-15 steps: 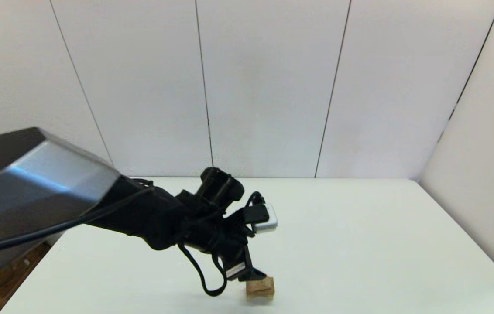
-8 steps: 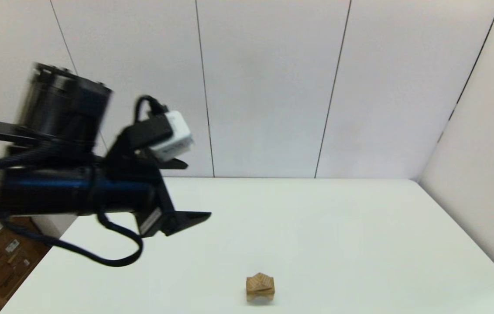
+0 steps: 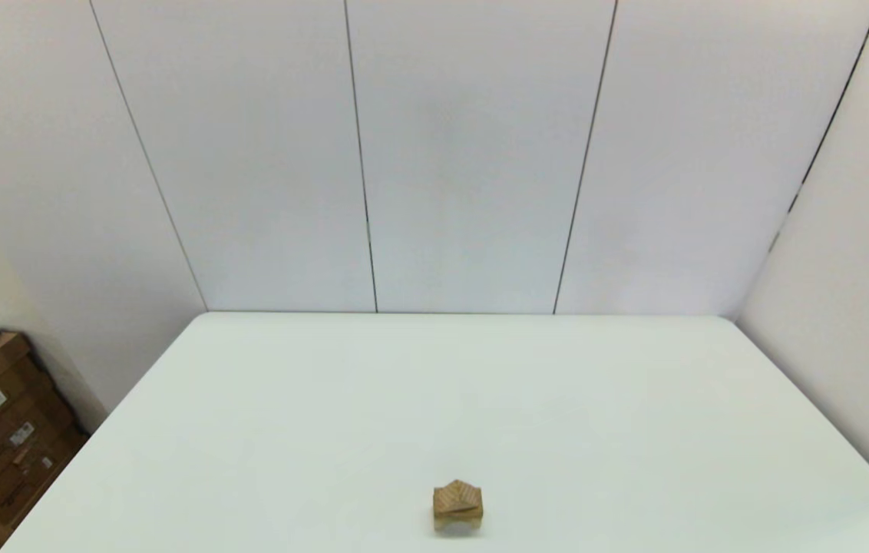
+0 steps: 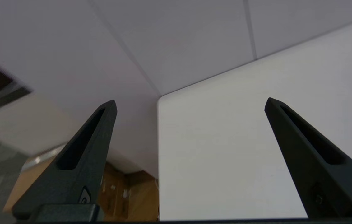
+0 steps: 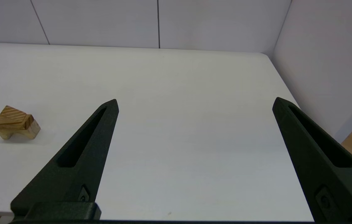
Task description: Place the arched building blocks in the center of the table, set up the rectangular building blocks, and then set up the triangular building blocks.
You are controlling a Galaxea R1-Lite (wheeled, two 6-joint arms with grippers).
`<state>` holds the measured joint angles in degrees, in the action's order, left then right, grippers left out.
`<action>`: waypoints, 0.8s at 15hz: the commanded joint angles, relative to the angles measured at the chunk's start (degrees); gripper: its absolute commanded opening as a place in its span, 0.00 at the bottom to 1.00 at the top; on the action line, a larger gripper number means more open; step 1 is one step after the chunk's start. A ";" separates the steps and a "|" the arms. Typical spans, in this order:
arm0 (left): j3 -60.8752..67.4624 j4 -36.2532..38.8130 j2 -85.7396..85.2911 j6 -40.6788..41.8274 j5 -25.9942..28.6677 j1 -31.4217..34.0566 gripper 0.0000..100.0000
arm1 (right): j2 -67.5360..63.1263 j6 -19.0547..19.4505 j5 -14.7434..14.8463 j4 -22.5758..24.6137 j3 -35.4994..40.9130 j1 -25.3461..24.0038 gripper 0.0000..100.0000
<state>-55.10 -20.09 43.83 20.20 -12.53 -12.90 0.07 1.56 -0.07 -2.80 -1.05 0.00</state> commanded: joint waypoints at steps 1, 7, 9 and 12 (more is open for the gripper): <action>13.00 -0.48 -18.34 -1.04 -1.44 8.24 1.00 | 0.01 0.02 -0.01 -0.01 -0.01 0.00 1.00; 30.23 -0.39 -34.51 -1.04 -1.35 12.28 1.00 | 0.01 0.02 -0.01 -0.01 -0.01 0.00 1.00; 35.06 -0.39 -38.82 -2.01 -1.09 12.37 1.00 | 0.01 0.02 -0.01 -0.01 -0.01 0.00 1.00; 44.03 0.40 -43.83 -4.64 0.93 12.37 1.00 | 0.01 0.02 -0.01 -0.01 -0.01 0.00 1.00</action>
<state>-16.12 -20.05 4.82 17.42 -12.81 -0.63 0.07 1.56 -0.07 -2.80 -1.05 0.00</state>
